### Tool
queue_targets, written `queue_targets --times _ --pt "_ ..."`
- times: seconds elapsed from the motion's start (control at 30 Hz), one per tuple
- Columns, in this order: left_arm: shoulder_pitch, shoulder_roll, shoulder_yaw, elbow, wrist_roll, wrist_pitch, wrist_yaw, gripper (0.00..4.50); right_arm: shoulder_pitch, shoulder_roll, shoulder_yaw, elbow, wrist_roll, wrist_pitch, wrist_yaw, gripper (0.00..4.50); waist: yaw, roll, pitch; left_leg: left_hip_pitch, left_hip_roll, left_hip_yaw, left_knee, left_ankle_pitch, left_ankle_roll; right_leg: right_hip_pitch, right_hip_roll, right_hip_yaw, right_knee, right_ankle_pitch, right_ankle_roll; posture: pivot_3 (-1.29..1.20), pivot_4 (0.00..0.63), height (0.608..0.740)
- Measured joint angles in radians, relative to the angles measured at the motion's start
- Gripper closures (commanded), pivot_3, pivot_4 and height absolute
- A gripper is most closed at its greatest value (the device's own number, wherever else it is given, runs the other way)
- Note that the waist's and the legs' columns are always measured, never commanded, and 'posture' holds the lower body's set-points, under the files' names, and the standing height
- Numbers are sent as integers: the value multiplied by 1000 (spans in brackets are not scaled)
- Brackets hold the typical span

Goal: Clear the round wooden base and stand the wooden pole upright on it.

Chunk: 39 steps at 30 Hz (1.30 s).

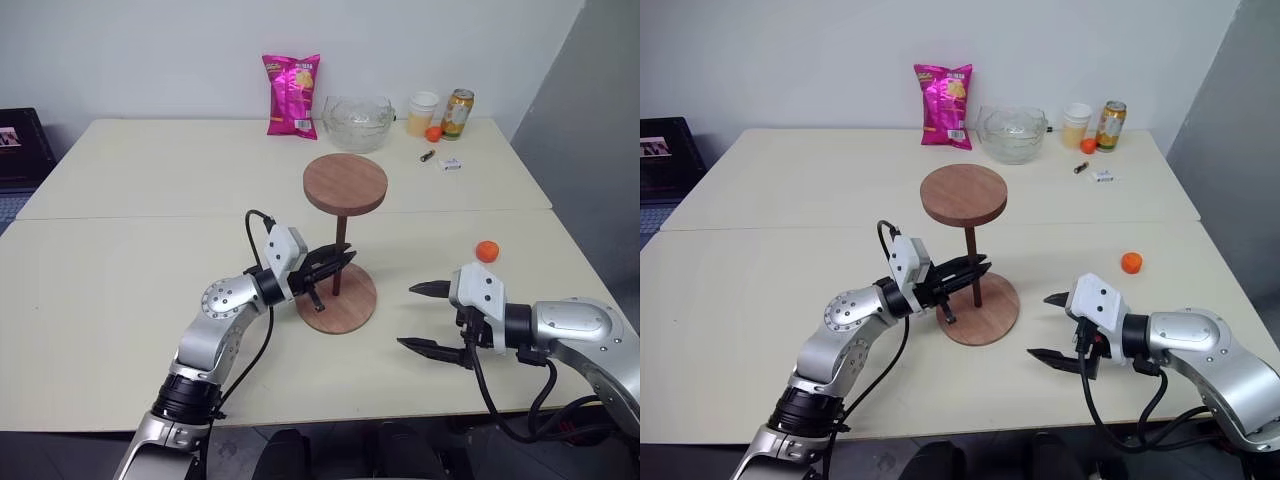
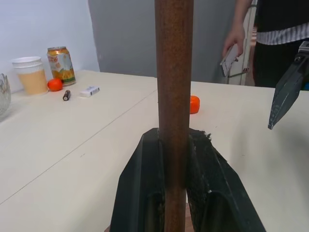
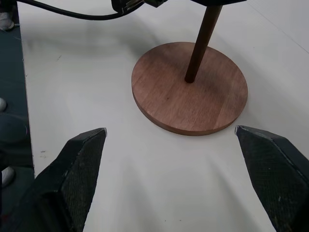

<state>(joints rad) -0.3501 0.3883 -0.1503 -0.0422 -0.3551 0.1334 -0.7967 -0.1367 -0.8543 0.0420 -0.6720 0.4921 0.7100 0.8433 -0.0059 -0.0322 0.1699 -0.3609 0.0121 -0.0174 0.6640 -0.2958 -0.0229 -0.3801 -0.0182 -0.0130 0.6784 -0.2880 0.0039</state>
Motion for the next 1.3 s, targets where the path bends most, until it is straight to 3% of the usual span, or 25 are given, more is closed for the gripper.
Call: queue_targets --times 0.37,0.8,1.03,1.17,1.3 --pt "32 26 1 65 57 60 2 1301 0 3 0 1 -1 -5 0 0 7 -2 3 -9 -1 0 0 0 0 -7 -2 0 -3 2 -3 0 150 740" --pt "35 68 5 8 42 64 -91 1301 0 4 0 6 -5 -11 1 0 6 -2 3 -9 -1 0 0 0 0 -7 -2 -1 -4 2 -3 0 150 740" --pt "51 218 115 -48 -2 122 -154 1301 0 1 -13 49 -7 -37 9 0 4 -2 5 -9 -1 0 -1 0 0 -8 -2 -1 -3 2 -3 0 150 740" --pt "71 267 188 -79 -28 191 -128 1301 -10 -4 -27 85 -6 -58 28 0 4 -2 5 -10 -1 0 -1 0 0 -8 -2 -1 -4 2 -3 0 150 740" --pt "131 379 302 -150 -32 300 -72 1301 -31 -14 -65 131 1 -72 52 0 0 -2 7 -10 0 0 -1 0 0 -8 -2 -1 -4 2 -4 0 150 740"
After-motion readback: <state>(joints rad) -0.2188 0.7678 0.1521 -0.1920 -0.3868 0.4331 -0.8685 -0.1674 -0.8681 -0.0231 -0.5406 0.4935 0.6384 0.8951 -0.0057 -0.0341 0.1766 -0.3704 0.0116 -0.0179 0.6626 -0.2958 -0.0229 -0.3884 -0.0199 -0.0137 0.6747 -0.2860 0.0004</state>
